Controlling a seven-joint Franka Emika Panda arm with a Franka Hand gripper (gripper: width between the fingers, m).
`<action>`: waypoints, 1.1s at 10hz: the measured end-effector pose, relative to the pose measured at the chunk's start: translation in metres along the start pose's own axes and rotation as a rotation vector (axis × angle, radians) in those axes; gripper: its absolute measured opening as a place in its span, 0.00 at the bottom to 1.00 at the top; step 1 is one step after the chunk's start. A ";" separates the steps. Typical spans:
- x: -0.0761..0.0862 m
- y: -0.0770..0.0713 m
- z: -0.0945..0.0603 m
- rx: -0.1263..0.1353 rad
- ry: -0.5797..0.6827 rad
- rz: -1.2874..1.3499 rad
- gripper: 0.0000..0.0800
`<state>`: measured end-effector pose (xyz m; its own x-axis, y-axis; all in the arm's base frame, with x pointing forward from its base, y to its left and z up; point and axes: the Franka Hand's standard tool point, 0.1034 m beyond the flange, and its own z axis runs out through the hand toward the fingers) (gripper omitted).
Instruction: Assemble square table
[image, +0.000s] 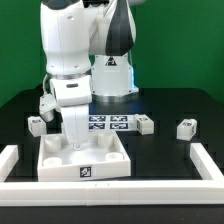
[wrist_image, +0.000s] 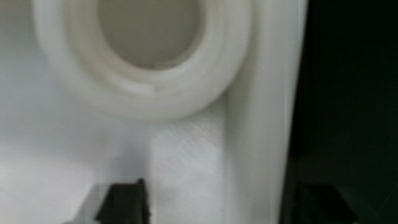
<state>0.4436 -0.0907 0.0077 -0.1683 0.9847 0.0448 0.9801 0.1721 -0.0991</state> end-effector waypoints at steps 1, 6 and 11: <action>0.000 0.000 0.000 0.000 0.000 0.000 0.34; -0.002 0.003 -0.002 -0.014 -0.004 0.001 0.08; 0.000 0.004 -0.002 -0.015 -0.004 0.007 0.08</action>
Offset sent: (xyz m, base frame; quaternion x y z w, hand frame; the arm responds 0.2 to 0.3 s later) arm 0.0000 0.0000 0.0000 0.0000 0.0000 0.0000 1.0000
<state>0.4473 -0.0902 0.0092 -0.1618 0.9860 0.0403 0.9827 0.1647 -0.0845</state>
